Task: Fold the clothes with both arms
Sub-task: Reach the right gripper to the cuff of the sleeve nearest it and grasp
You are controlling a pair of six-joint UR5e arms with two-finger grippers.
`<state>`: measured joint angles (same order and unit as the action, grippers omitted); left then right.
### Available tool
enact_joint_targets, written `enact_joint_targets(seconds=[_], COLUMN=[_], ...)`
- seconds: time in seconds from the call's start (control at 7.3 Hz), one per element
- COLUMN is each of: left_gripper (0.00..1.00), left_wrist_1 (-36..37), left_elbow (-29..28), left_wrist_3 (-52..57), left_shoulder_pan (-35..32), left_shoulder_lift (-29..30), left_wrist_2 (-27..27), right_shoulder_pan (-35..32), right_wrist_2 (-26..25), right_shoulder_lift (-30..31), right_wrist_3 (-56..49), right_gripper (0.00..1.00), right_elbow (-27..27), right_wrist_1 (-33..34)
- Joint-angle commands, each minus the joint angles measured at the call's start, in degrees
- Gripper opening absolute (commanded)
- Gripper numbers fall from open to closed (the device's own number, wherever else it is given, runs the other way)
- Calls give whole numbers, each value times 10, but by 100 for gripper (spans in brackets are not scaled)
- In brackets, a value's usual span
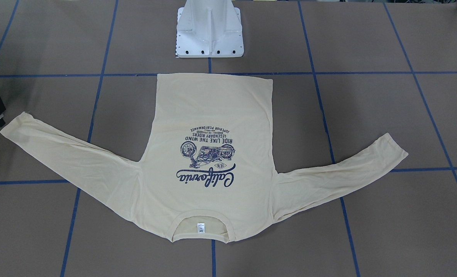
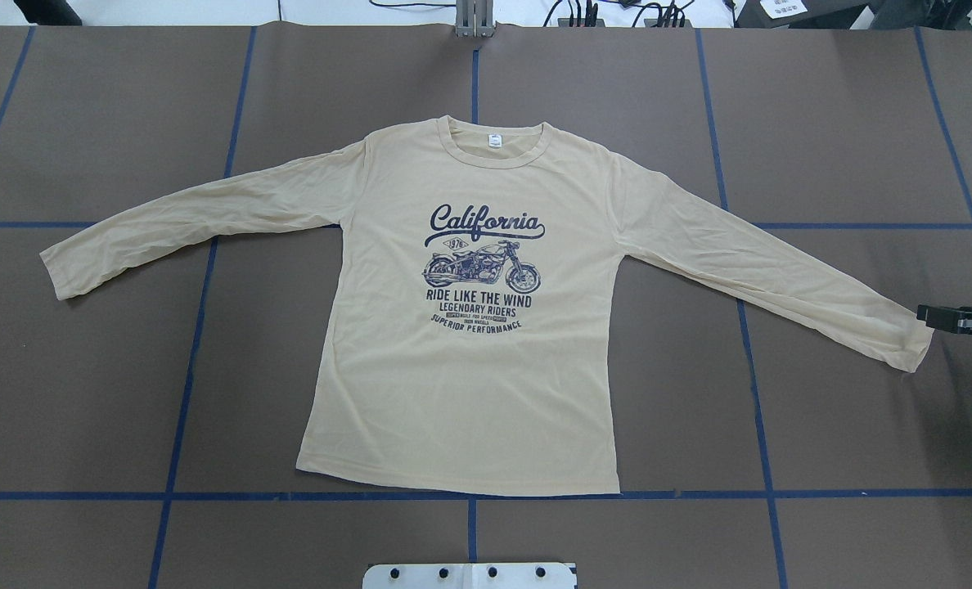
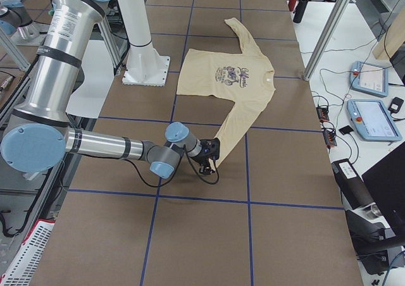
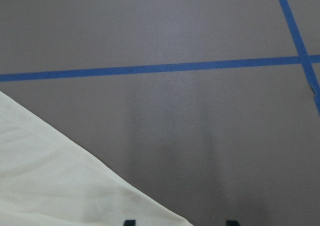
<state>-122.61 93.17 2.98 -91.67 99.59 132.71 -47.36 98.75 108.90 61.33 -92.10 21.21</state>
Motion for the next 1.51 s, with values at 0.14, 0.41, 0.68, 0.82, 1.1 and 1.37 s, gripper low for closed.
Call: enact_joint_targets(seconds=[0.14, 0.41, 0.68, 0.82, 1.1, 1.37], left_gripper=[100, 100, 100, 100, 100, 100], left_wrist_1=[0, 0, 0, 0, 0, 0], left_elbow=[-1, -2, -2, -3, -4, -4], left_wrist_3=[0, 0, 0, 0, 0, 0], left_shoulder_pan=[0, 0, 0, 0, 0, 0], left_shoulder_lift=[0, 0, 0, 0, 0, 0], left_wrist_2=[0, 0, 0, 0, 0, 0], right_shoulder_pan=[30, 34, 36, 38, 40, 40], right_wrist_2=[-31, -35, -35, -38, -40, -40], right_shoulder_lift=[-4, -2, -2, -2, -2, -4], right_wrist_3=[4, 4, 4, 4, 4, 4], right_gripper=[59, 58, 55, 54, 41, 0], right_elbow=[15, 17, 21, 21, 23, 23], right_wrist_1=[0, 0, 0, 0, 0, 0])
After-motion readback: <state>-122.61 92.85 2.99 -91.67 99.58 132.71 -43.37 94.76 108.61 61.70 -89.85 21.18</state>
